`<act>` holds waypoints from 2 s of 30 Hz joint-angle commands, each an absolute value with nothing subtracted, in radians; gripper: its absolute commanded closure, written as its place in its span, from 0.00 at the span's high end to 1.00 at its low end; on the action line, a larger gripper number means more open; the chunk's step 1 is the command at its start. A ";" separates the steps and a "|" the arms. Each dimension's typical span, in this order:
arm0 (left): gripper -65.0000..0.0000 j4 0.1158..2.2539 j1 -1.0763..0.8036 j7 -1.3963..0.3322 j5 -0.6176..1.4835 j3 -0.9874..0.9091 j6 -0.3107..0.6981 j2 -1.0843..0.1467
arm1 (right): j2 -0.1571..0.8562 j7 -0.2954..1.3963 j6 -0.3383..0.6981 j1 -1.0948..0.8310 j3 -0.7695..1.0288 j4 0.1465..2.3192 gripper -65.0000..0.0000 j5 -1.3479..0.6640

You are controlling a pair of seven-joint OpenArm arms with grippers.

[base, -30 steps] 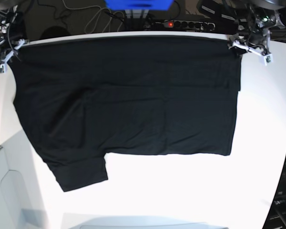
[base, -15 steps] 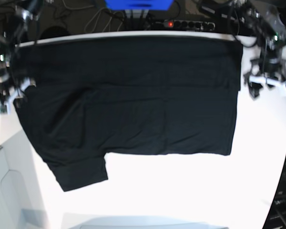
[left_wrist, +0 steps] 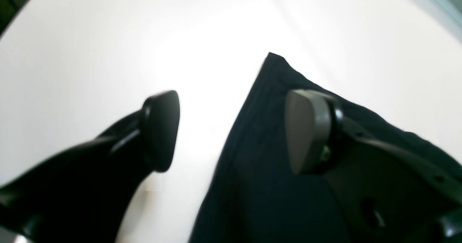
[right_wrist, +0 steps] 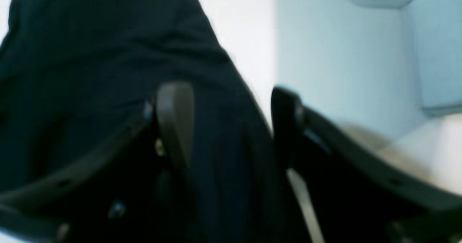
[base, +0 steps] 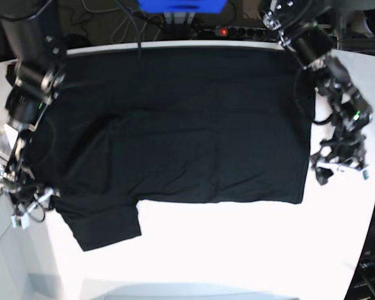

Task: Fold the T-shirt properly
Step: 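Move both grippers to the hem corners and grasp them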

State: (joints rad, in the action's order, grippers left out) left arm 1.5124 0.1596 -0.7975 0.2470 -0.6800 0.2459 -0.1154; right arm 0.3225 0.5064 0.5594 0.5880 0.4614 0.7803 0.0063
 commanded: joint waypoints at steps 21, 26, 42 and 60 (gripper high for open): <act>0.68 0.641 0.522 -0.320 0.163 -0.427 0.231 -0.239 | 0.352 0.116 0.461 0.607 0.249 0.443 0.53 0.001; 0.68 0.555 0.535 -0.252 0.163 -0.390 0.231 -0.239 | 0.343 0.116 0.461 0.605 0.249 0.443 0.42 0.001; 0.01 0.518 0.536 -0.259 0.162 -0.380 0.229 -0.239 | 0.340 0.113 0.461 0.605 0.249 0.446 0.00 0.001; 0.00 1.199 0.328 -0.616 0.173 -0.544 0.237 -0.176 | 0.298 0.110 0.464 0.378 0.371 0.987 0.00 -0.007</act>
